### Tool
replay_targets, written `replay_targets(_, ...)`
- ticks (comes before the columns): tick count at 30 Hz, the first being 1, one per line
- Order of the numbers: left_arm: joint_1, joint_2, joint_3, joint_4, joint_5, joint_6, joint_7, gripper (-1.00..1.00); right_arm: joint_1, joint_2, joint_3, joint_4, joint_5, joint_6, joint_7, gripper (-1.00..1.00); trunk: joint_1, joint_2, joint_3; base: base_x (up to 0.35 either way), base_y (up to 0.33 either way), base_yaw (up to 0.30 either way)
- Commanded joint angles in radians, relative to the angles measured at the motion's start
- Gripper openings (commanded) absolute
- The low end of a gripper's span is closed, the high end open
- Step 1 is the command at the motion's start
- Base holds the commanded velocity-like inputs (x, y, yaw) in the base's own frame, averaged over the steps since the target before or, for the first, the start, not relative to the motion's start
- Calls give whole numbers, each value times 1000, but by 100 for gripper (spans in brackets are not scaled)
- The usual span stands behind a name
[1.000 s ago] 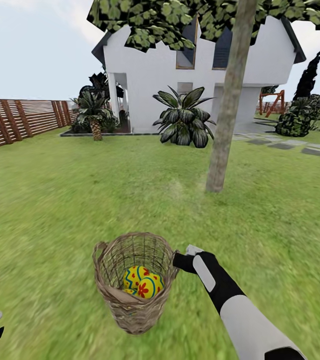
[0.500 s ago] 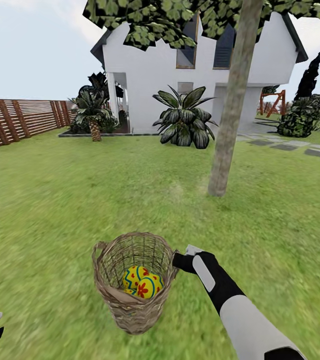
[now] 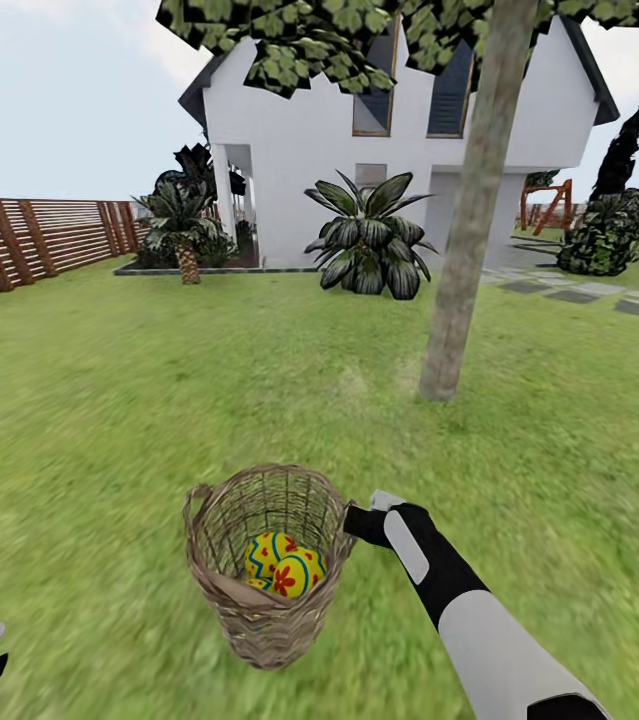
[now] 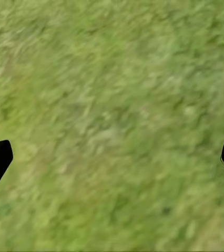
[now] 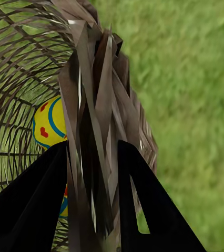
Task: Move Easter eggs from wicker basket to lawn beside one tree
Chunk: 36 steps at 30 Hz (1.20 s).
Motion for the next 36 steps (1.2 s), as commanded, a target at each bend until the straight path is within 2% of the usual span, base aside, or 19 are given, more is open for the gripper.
replay_targets(1,0,-1,3,-2,6,7,-5,100,-1,0,3,-2,-19,1,-9,-100,1,-1,-1,339,0,0)
replay_targets(8,0,-2,3,-1,5,-22,-5,100,-1,1,4,-2,-19,1,-9,-100,1,-1,-1,339,0,0)
replay_targets(22,0,-4,3,-1,5,-26,-5,100,-1,2,4,-2,-19,-1,-9,-100,1,-1,-1,339,0,0)
replay_targets(36,0,-19,3,-1,5,-51,-5,100,-1,3,4,-1,-19,-1,-9,-100,1,-1,-1,339,0,0)
